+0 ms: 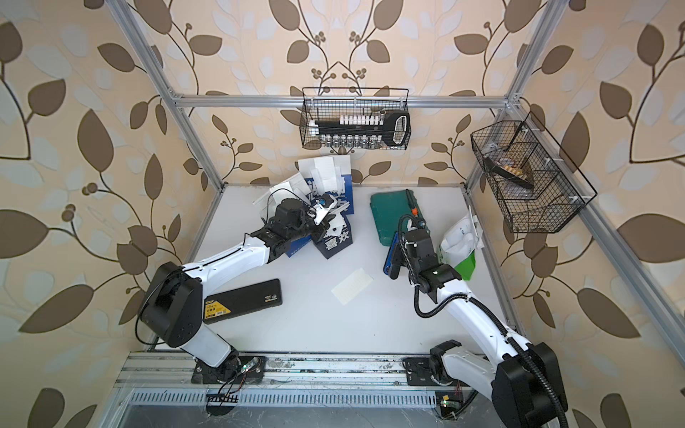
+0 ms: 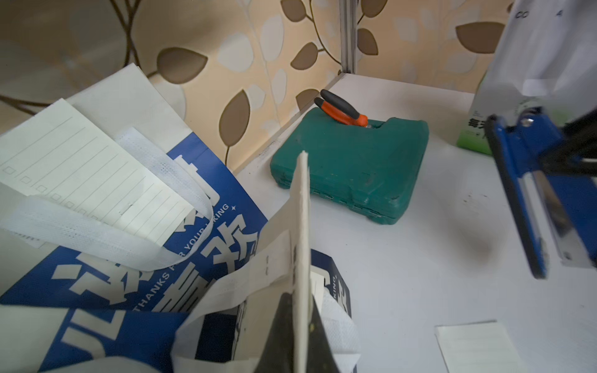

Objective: Staple the receipts to the bags
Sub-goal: Place the takeout bag at the center of the board, then place the stapler at the center of the board.

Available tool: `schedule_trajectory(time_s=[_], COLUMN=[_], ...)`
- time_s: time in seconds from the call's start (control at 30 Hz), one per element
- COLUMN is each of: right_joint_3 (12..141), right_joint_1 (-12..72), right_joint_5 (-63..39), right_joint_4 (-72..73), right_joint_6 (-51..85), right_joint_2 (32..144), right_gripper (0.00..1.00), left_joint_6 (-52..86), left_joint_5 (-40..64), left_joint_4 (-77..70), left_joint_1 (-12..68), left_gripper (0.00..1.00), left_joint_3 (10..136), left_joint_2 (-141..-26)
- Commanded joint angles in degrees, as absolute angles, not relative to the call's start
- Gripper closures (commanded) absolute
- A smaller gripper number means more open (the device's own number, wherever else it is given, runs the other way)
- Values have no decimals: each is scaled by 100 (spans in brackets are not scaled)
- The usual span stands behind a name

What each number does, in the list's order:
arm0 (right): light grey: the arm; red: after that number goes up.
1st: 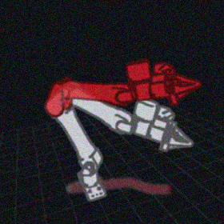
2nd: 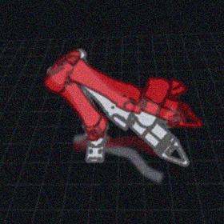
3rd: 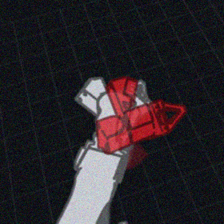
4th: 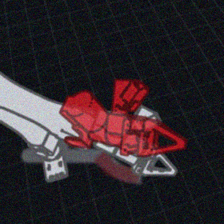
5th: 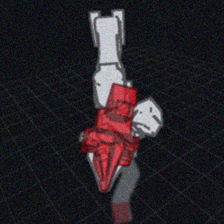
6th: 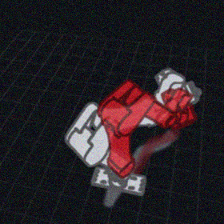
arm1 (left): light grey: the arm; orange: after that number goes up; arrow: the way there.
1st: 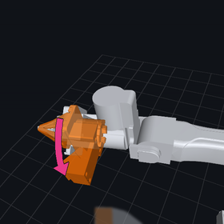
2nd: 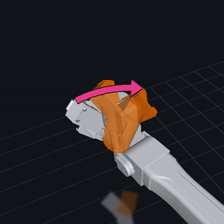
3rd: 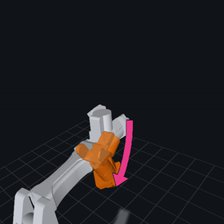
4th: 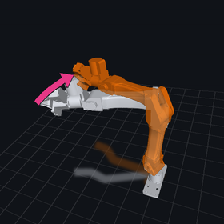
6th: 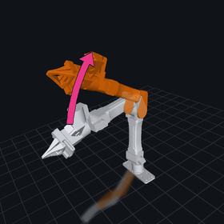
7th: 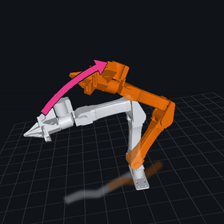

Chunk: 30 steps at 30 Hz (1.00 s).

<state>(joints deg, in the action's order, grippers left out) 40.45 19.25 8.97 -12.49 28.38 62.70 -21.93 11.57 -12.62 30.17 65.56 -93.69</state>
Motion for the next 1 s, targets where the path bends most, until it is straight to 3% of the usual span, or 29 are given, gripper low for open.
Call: schedule_trajectory(time_s=[0.0, 0.07, 0.13, 0.27, 0.43, 0.57, 0.67, 0.8, 0.97], right_joint_3=[4071, 4067, 4050, 4015, 3990, 4008, 4025, 4229, 4927], right_joint_1=[1927, 1928, 1920, 1863, 1846, 1806, 1756, 1740, 1731], right_joint_5=[886, 841, 744, 574, 640, 754, 832, 885, 1614], right_joint_4=[-1237, -1491, -1642, -1790, -1766, -1869, -1895, -1979, -2414], right_joint_6=[2914, 2934, 2936, 3073, 3314, 3696, 3993, 3965, 3349], right_joint_2=[6306, 6600, 6921, 7401, 7734, 7998, 8148, 8172, 7503], right_gripper=[100, 100, 100, 100, 100, 98, 82, 63, 36], left_joint_6=[-2203, -2188, -2044, -1708, -1531, -1062, -945, 269, 1318], left_joint_5=[627, 536, 588, 784, 761, 235, 4, -1128, -1562], left_joint_4=[-1744, -1739, -1763, -1907, -1779, -861, -323, 62, 1138], left_joint_1=[3183, 3229, 3240, 3249, 3249, 3255, 3256, 3254, 3248], left_gripper=[77, 59, 52, 2, 1, 1, 1, 1, 1], left_joint_3=[7109, 7302, 7390, 7463, 7543, 7760, 7612, 7115, 6979], left_joint_2=[-9670, -9837, -9851, -9646, -9124, -8531, -8057, -7659, -7628])
